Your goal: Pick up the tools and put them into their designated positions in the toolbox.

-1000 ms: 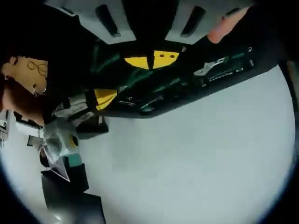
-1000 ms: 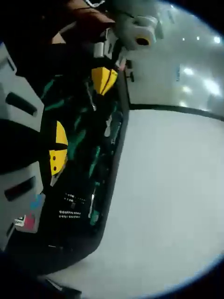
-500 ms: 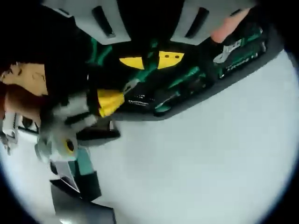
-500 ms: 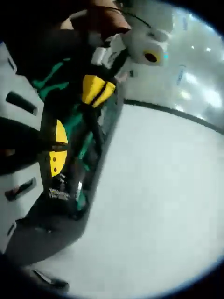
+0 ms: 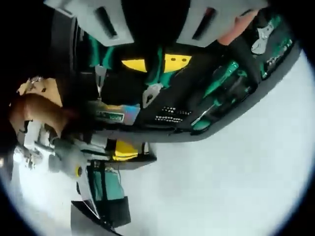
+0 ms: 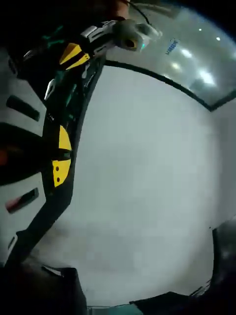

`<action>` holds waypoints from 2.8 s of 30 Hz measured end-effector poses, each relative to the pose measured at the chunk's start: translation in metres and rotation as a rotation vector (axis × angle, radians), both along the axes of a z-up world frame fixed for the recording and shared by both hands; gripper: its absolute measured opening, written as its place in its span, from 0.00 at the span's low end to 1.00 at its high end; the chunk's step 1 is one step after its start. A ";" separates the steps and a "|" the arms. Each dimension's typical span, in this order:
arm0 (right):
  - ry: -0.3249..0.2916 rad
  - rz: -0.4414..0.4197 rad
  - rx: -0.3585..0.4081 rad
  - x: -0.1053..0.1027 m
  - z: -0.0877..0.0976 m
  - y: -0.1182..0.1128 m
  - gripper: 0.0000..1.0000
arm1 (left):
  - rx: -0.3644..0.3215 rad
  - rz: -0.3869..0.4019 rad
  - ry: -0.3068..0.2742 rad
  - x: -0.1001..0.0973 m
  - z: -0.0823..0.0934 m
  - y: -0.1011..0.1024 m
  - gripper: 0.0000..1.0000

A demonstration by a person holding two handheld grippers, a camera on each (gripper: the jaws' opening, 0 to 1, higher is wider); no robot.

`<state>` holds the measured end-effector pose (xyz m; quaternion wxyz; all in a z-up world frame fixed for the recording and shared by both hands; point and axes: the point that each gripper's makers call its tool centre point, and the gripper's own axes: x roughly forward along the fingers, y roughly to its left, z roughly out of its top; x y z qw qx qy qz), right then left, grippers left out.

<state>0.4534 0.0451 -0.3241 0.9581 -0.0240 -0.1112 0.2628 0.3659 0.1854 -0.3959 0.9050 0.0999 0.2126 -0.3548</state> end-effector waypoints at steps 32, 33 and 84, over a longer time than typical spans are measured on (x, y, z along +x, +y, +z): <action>0.003 0.218 -0.542 -0.069 -0.051 0.142 0.00 | 0.137 0.243 -0.198 -0.015 0.004 0.040 0.00; -0.006 0.222 -0.554 -0.069 -0.050 0.140 0.00 | 0.158 0.228 -0.212 -0.017 0.003 0.037 0.00; 0.067 0.134 -0.580 -0.043 -0.059 0.099 0.00 | 0.215 0.174 -0.067 0.012 -0.006 -0.012 0.00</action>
